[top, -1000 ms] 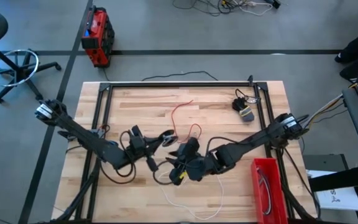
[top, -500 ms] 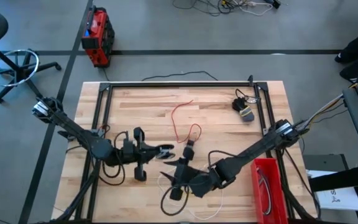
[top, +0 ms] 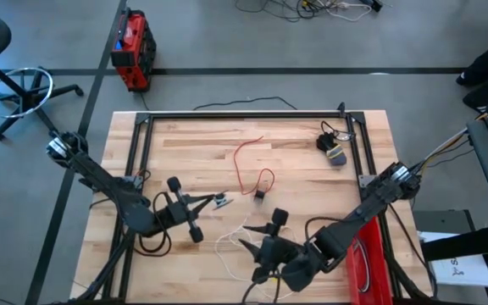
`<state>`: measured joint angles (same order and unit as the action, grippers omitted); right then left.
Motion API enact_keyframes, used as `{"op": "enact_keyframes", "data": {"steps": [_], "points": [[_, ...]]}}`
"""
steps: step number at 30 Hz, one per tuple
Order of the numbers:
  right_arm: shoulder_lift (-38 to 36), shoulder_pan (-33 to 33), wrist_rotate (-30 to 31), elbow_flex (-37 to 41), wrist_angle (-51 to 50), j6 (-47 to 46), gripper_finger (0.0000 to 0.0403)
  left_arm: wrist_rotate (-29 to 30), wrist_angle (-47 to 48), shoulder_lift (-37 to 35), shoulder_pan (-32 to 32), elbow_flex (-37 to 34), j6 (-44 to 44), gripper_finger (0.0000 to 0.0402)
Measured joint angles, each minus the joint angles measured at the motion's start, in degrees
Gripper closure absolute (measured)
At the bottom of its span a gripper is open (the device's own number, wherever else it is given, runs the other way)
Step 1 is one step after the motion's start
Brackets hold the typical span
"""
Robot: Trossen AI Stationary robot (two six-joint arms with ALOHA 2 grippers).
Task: Coil cords
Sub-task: Coil the white wire onto the spool
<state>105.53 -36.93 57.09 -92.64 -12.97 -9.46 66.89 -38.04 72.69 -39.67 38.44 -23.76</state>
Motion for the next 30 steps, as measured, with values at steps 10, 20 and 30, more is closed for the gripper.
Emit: {"op": "enact_keyframes", "data": {"steps": [10,20,30], "points": [[-0.08,3.89,-3.44,-0.91,1.5,12.38,0.025,0.04,0.05,0.78,-1.6,0.0,-6.21,0.0401],[-0.06,6.58,-6.34,-1.8,1.18,10.0,0.0278,-1.33,-0.04,0.7,-1.89,0.0,0.77,0.0401],[4.34,5.95,-9.55,-1.05,0.86,-3.88,0.0298,-4.12,-11.29,0.5,-1.3,-1.62,9.71,0.0401]]}}
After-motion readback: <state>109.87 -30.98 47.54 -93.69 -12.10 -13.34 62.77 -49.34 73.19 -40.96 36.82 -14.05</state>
